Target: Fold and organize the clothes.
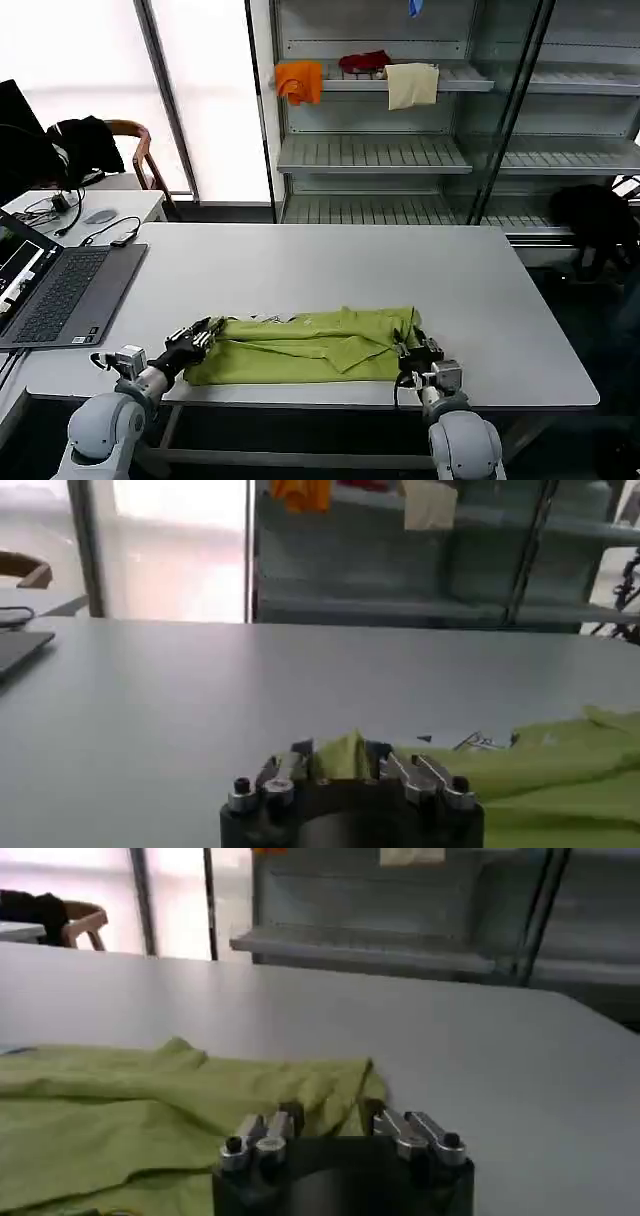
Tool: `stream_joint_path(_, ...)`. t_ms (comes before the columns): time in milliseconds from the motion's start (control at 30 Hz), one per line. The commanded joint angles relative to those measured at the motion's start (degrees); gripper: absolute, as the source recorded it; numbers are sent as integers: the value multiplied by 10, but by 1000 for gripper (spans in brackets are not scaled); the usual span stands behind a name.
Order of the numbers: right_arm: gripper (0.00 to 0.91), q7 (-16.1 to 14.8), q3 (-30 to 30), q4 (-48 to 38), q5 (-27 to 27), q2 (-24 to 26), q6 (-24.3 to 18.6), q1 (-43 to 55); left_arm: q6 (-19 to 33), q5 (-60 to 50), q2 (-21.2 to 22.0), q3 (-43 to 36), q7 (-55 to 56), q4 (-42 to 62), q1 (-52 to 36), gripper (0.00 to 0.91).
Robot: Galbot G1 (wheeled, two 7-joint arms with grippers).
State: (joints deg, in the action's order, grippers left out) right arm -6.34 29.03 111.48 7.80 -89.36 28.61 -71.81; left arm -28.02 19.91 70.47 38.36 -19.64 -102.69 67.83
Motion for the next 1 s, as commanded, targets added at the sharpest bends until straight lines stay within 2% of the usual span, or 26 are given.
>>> stream_joint_path(33,907,2,11,24,-22,-1,-28,-6,4,16,10,4,31,-23,8,907)
stream_joint_path(200,907,4,34,72,-155,0,-35,5,27,-2,28,2,97,-46,40,907)
stream_joint_path(267,907,4,40,86,-175,3,-33,10,37,-9,33,-4,115,-49,57,907)
stream_joint_path(500,907,11,49,114,-191,10,-16,32,81,-56,61,-22,185,-46,90,907)
stream_joint_path(700,907,12,46,109,-188,8,-15,32,100,-56,65,-26,208,-37,93,897)
stream_joint_path(800,907,13,44,107,-187,7,-15,33,101,-55,69,-27,211,-36,92,846)
stream_joint_path(833,907,14,43,107,-187,7,-15,33,102,-55,69,-27,210,-36,92,776)
stream_joint_path(867,907,14,43,107,-187,7,-14,34,102,-54,69,-27,210,-37,92,665)
stream_joint_path(933,907,16,44,106,-187,7,-12,36,105,-50,70,-31,207,-40,96,584)
stream_joint_path(1000,907,17,44,105,-187,7,-11,37,106,-49,70,-34,204,-44,99,574)
